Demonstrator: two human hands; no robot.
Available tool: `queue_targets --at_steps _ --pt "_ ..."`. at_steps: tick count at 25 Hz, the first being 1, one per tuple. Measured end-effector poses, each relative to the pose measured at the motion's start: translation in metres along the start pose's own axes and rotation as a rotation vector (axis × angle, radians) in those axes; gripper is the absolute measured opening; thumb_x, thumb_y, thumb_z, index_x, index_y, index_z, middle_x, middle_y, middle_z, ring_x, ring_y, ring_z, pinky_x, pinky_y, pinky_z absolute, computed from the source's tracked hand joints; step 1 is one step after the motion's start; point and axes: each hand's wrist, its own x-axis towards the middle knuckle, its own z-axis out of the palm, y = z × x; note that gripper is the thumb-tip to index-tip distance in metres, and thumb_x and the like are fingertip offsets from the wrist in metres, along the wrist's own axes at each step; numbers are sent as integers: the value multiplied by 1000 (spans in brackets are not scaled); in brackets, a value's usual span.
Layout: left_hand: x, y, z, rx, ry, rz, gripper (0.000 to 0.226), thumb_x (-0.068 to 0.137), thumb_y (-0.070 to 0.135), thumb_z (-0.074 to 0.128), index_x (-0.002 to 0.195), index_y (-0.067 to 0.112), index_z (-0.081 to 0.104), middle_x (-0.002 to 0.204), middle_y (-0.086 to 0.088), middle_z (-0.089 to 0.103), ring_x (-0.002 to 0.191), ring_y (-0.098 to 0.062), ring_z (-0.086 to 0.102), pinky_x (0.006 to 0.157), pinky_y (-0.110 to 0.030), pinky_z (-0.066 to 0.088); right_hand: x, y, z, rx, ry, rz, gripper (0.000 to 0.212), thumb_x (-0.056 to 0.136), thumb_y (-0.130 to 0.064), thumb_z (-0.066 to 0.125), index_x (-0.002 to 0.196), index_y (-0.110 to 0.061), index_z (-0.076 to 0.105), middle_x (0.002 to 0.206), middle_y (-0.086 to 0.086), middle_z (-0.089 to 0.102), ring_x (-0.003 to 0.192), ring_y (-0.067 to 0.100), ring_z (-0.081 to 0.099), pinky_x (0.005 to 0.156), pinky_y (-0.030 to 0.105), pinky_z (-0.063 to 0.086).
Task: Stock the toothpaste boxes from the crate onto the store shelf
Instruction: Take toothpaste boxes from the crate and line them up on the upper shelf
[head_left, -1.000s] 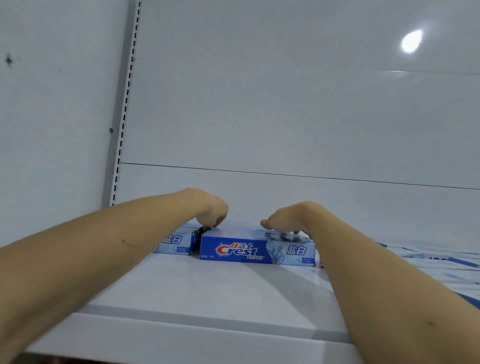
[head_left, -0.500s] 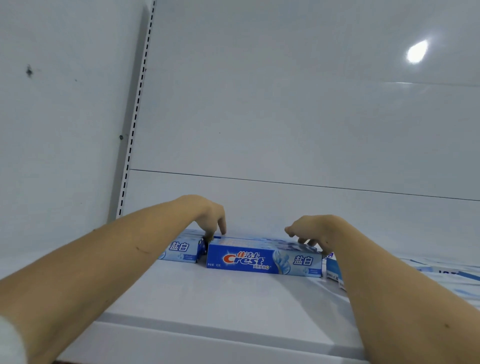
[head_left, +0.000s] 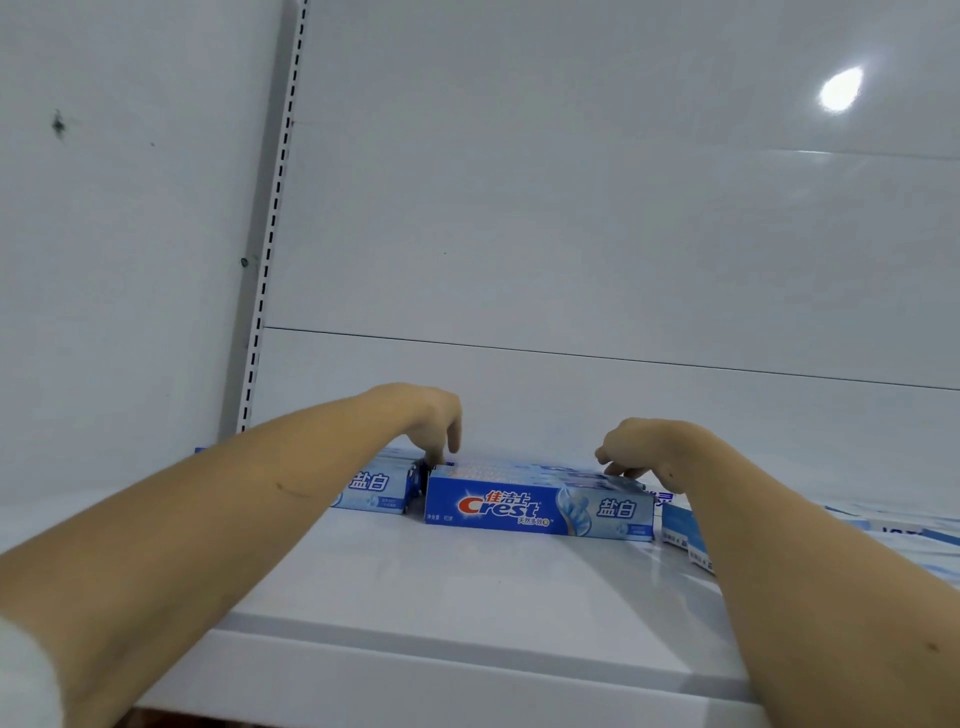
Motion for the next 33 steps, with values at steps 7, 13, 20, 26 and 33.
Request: queue_targets --at_steps 7,13,20,26,33 --pt "2 -5 4 -236 -7 -47 45 89 -3 61 130 15 62 136 -8 57 128 -24 48 98 -37 46 0 5 -8 201 -11 28 39 99 -8 36 136 -4 47 121 17 66 120 26 59 102 33 45" --pt "-1 -13 7 -452 -39 -120 39 91 3 64 127 18 63 133 -10 60 131 -25 44 93 -38 41 -9 12 -14 427 -37 84 41 100 -5 33 139 -1 44 123 21 65 119 28 57 90 34 37" --pt "3 -3 11 -462 -26 -21 39 94 -1 55 129 15 61 132 -9 62 115 -20 56 104 -39 47 -3 17 -14 414 -19 115 38 102 -14 35 137 -3 47 118 19 64 109 31 56 108 53 31" --pt "-6 -34 14 -455 43 97 37 86 13 73 122 15 66 119 -3 69 106 -17 64 95 -30 50 3 11 -4 370 -17 139 33 100 -15 45 130 0 47 127 19 51 95 31 51 89 39 51" --pt "10 -8 18 -24 213 56 24 87 8 66 106 21 75 113 0 70 100 -17 63 85 -31 53 5 6 3 488 -68 133 43 98 -23 53 133 -2 40 131 21 45 111 33 54 99 45 49"
